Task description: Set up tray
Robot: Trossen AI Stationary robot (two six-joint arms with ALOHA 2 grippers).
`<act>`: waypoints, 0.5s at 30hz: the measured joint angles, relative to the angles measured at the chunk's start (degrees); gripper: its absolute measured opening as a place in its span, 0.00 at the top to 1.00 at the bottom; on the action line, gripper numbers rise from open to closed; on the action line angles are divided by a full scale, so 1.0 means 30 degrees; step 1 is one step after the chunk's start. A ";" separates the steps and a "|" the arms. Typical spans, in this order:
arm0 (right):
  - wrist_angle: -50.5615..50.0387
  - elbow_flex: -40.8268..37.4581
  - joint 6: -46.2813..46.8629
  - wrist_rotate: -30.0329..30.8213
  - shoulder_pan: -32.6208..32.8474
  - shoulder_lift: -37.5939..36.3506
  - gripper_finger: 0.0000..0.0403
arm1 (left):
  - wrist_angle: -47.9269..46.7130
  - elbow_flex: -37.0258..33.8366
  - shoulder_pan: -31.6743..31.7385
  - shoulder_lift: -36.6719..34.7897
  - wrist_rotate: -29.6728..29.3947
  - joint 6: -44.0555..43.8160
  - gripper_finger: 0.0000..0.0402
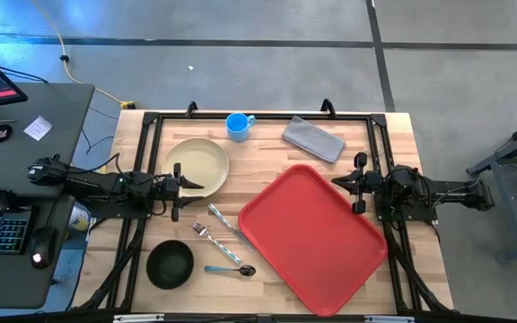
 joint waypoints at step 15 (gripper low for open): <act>0.0000 0.0003 0.0000 0.0000 0.0000 0.0007 1.00 | 0.0556 0.0007 0.0000 0.0007 -0.0312 -0.0259 0.54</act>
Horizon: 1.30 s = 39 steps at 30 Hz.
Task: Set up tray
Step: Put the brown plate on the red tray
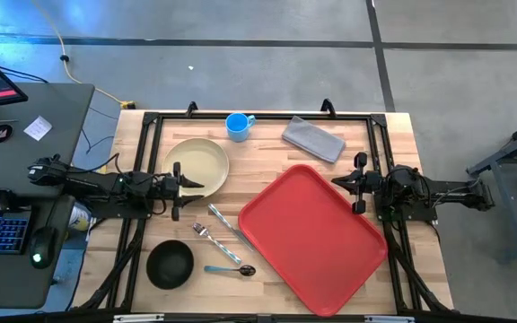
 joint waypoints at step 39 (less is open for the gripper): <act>0.8578 -0.0003 0.4506 0.0847 -0.0015 0.0044 1.00 | -0.0409 1.3590 0.0007 0.7654 -0.7778 -1.2352 0.54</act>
